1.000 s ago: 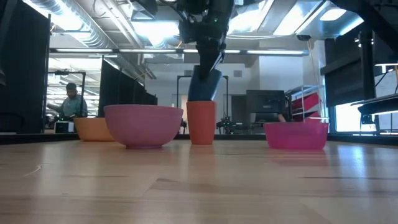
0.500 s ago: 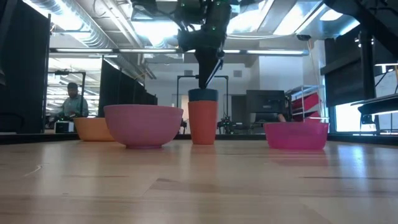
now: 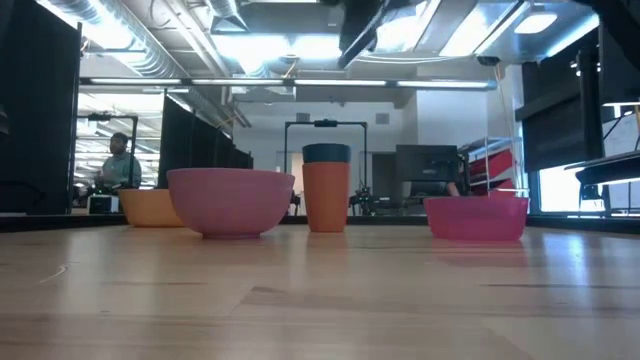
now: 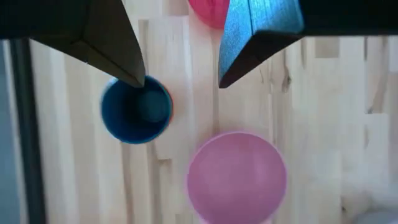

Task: Nest bowls inside each other
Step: Put the orange transparent bowl to the center of the table

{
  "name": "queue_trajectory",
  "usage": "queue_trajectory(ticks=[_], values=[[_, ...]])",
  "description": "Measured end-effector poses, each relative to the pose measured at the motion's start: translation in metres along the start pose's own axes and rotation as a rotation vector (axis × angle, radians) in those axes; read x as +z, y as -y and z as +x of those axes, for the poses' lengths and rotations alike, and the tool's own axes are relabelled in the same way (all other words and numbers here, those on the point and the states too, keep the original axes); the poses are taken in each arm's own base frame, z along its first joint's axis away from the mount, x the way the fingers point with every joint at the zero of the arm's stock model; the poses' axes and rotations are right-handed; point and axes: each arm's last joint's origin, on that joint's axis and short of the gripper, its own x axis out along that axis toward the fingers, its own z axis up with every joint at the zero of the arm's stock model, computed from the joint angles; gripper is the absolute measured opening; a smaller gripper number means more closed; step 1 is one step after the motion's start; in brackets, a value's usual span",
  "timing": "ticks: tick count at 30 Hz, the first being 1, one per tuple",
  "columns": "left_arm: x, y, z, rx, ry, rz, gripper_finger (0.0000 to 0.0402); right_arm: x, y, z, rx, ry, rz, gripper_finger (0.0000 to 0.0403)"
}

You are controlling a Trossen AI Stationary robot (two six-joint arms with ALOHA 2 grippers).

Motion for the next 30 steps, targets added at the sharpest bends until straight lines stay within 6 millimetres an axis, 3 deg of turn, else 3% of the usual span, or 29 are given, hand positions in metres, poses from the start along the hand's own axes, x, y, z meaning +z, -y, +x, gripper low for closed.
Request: queue_trajectory(ticks=[3,7,12,16,20,25,30], values=[[-0.006,0.019,0.003,-0.067,-0.024,0.006,0.0121,-0.008,-0.010,-0.030,0.022,0.048,-0.008,0.0190],[-0.018,0.040,0.015,-0.102,-0.105,-0.022,0.0121,-0.030,-0.041,-0.071,0.069,0.061,-0.049,0.0190],[-0.025,0.052,0.030,-0.109,-0.181,-0.042,0.0121,-0.071,-0.086,-0.111,0.138,0.059,-0.096,0.0190],[-0.028,0.058,0.039,-0.114,-0.211,-0.044,0.0121,-0.115,-0.116,-0.126,0.191,0.035,-0.073,0.0190],[-0.028,0.060,0.044,-0.114,-0.222,-0.046,0.0121,-0.158,-0.140,-0.113,0.247,-0.013,-0.006,0.0190],[-0.028,0.059,0.044,-0.111,-0.213,-0.064,0.0121,-0.201,-0.168,-0.066,0.293,-0.094,0.032,0.0190],[-0.027,0.058,0.045,-0.107,-0.205,-0.082,0.0121,-0.259,-0.185,-0.019,0.320,-0.178,0.065,0.0190]])
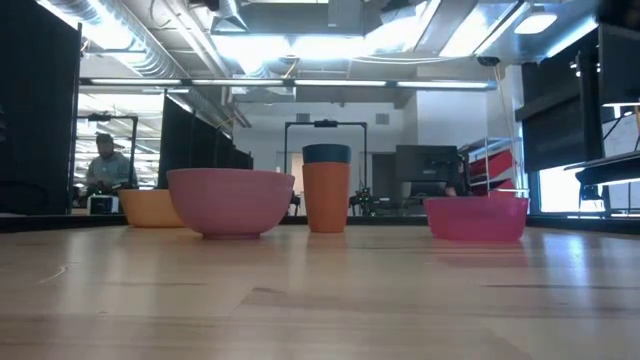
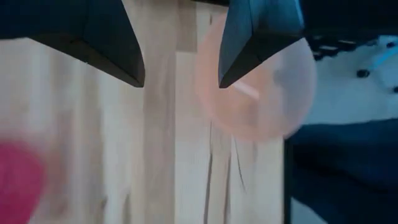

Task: Nest bowls inside each other
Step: Put the orange transparent bowl to the center of the table

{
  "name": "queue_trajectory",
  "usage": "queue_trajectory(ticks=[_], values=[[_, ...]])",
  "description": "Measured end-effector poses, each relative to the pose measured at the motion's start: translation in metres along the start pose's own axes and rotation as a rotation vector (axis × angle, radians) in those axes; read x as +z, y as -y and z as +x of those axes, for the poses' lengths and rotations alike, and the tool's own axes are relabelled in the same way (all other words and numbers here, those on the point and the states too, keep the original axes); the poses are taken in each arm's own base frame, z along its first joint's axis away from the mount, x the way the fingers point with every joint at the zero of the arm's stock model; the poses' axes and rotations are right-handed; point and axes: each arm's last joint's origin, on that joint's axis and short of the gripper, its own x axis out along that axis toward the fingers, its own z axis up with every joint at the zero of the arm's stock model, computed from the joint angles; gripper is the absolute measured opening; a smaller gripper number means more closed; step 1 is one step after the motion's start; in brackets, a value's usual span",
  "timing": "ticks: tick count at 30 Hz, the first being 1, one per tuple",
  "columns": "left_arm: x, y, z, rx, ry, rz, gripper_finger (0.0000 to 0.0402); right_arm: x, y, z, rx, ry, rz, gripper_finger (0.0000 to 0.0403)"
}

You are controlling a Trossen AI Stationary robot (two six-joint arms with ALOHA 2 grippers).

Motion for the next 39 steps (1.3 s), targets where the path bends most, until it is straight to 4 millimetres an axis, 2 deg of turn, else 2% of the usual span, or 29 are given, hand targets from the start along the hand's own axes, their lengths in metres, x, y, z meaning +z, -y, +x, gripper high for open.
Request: queue_trajectory(ticks=[2,7,11,19,32,35,39], values=[[0.000,0.000,0.000,0.000,0.004,-0.007,0.0121,-0.021,0.005,0.023,0.008,-0.032,0.017,0.0190],[0.000,0.000,0.000,0.001,0.002,-0.018,0.0121,-0.041,0.002,0.057,0.092,-0.053,0.066,0.0190],[0.000,-0.001,0.000,0.006,0.003,-0.021,0.0121,-0.052,0.001,0.070,0.114,-0.063,0.104,0.0190],[0.000,-0.001,0.000,0.013,0.004,-0.019,0.0121,-0.063,0.013,0.093,0.001,-0.107,0.127,0.0190],[0.001,-0.001,0.000,0.024,0.007,-0.025,0.0121,-0.058,0.012,0.109,0.039,-0.154,0.169,0.0012],[0.001,-0.001,0.000,0.028,0.010,-0.028,0.0121,-0.045,0.019,0.106,0.027,-0.119,0.206,0.0003],[0.003,-0.001,0.000,0.036,0.030,-0.022,0.0121,-0.010,0.037,0.095,0.036,-0.021,0.241,0.0001]])
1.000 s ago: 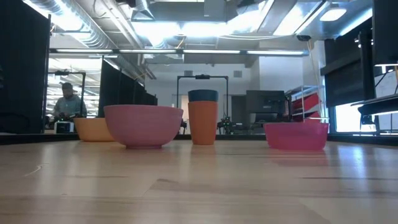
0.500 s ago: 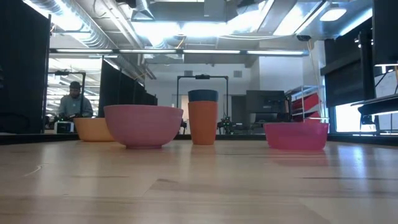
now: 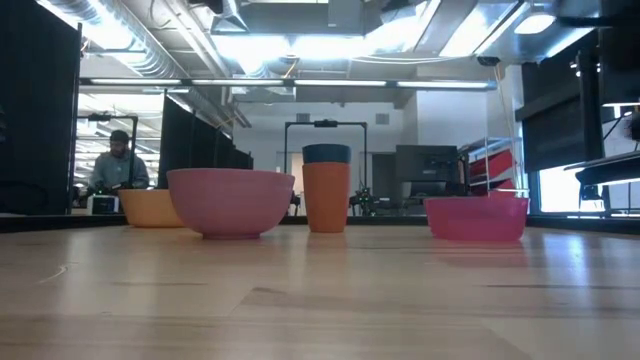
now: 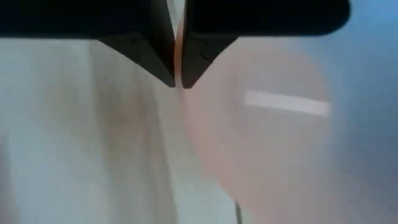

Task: Nest bowls inside each other
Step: Put the orange transparent bowl to the center of the table

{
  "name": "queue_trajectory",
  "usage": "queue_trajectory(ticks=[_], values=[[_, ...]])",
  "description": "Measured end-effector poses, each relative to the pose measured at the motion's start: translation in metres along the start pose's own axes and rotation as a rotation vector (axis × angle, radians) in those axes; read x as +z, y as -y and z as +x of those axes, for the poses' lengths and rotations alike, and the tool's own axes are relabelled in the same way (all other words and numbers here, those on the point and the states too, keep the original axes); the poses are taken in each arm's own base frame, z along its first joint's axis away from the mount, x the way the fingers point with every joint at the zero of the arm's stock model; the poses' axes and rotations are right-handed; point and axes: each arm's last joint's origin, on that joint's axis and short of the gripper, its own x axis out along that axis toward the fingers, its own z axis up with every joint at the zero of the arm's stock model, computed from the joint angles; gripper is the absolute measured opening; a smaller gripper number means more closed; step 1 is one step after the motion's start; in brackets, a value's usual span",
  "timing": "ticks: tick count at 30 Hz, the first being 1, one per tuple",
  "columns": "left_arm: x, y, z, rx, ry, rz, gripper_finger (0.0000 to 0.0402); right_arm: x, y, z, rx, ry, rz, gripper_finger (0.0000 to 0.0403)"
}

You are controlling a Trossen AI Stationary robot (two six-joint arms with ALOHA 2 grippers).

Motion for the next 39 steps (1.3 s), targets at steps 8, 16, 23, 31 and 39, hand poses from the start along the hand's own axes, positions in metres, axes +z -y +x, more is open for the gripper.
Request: queue_trajectory(ticks=[8,16,23,31,39], values=[[0.000,0.000,0.000,0.005,-0.001,0.039,0.0121,0.093,0.029,-0.042,-0.076,0.237,0.057,0.0000],[0.000,0.000,0.000,0.010,-0.001,0.067,0.0121,0.182,0.041,-0.032,-0.194,0.167,-0.008,0.0000],[0.000,-0.001,0.000,0.010,-0.001,0.087,0.0121,0.247,0.070,-0.008,-0.273,0.061,-0.047,0.0000],[0.000,-0.001,0.000,0.011,-0.001,0.090,0.0121,0.256,0.105,-0.009,-0.358,0.057,0.003,0.0000],[0.000,-0.001,0.000,0.018,0.003,0.089,0.0121,0.258,0.125,-0.019,-0.386,0.058,0.019,0.0000]])
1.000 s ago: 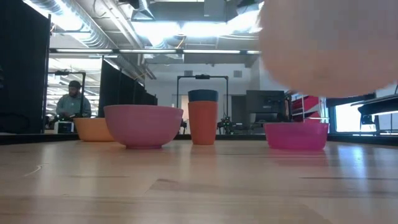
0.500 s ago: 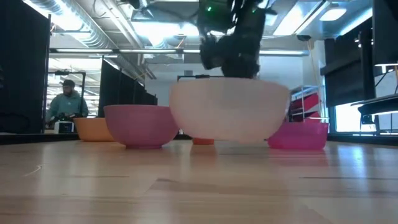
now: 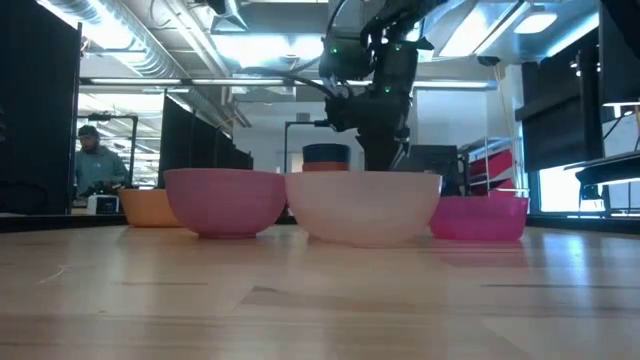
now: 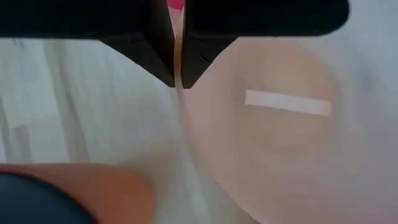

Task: Nest bowls inside each other
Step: Put the orange transparent bowl to the center of the table, then stack the orange bowl on top of the orange transparent bowl

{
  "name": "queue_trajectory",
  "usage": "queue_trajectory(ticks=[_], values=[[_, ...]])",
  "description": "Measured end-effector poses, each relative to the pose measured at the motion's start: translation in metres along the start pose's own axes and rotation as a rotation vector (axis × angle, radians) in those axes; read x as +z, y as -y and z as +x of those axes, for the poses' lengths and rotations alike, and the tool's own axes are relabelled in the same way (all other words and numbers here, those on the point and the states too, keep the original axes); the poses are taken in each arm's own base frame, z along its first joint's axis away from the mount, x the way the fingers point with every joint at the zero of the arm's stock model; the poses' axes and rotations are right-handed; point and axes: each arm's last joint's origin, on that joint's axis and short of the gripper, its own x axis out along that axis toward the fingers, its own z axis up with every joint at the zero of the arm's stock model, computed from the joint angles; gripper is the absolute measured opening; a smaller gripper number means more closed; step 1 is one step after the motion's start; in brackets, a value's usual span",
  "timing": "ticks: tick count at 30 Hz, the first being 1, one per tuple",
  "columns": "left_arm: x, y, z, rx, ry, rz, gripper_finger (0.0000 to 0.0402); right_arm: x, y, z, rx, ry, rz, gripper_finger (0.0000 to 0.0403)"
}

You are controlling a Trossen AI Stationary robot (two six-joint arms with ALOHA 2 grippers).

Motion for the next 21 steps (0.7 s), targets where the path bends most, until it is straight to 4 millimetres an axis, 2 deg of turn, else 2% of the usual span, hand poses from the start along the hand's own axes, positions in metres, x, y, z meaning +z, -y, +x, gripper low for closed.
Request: queue_trajectory(ticks=[2,14,17,21], values=[[0.000,0.000,0.000,0.000,0.000,0.000,0.0121,0.000,0.001,-0.001,0.001,-0.006,0.003,0.0009],[0.000,0.000,0.000,0.000,0.003,0.012,0.0121,0.002,-0.002,-0.012,0.031,-0.021,-0.017,0.0130],[0.000,0.000,0.000,0.000,0.003,0.014,0.0121,0.004,-0.003,-0.027,0.042,0.005,-0.029,0.0171],[-0.003,0.001,0.001,0.001,-0.028,0.018,0.0121,0.002,-0.008,-0.062,0.083,0.065,-0.042,0.0207]])
